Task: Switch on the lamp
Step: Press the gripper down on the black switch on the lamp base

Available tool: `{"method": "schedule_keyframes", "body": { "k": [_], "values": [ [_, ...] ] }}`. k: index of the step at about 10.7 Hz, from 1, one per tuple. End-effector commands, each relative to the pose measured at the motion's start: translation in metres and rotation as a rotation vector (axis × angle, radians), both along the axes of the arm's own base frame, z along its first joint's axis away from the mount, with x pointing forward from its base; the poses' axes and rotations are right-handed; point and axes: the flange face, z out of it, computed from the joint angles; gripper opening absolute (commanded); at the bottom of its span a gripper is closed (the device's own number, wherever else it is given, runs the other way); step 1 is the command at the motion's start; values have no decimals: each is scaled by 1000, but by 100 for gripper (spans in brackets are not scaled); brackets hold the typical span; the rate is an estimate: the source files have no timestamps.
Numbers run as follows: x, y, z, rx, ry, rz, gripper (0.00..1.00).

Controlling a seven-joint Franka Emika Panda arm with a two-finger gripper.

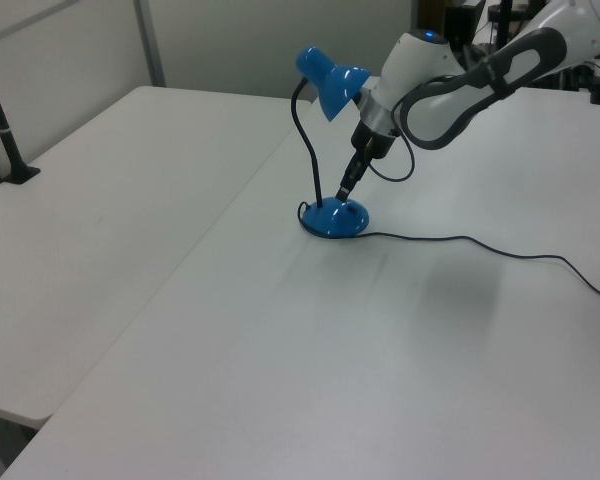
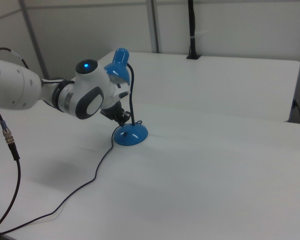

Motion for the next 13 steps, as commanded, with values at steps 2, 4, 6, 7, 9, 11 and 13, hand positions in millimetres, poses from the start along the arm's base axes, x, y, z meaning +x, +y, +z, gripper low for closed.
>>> {"method": "schedule_keyframes", "body": {
  "k": [2,4,6,7,9,11,13],
  "values": [
    [-17,-3,-8,-9,46,21,0],
    [-16,-5,-10,-11,46,20,0],
    [-15,-10,-12,-10,48,11,0],
    [-14,-9,-14,-11,49,12,0],
    [-11,-9,-22,-11,48,5,0],
    [-8,-9,-22,-9,41,0,0],
    [-6,-11,-24,-11,20,-7,0]
  ]
}}
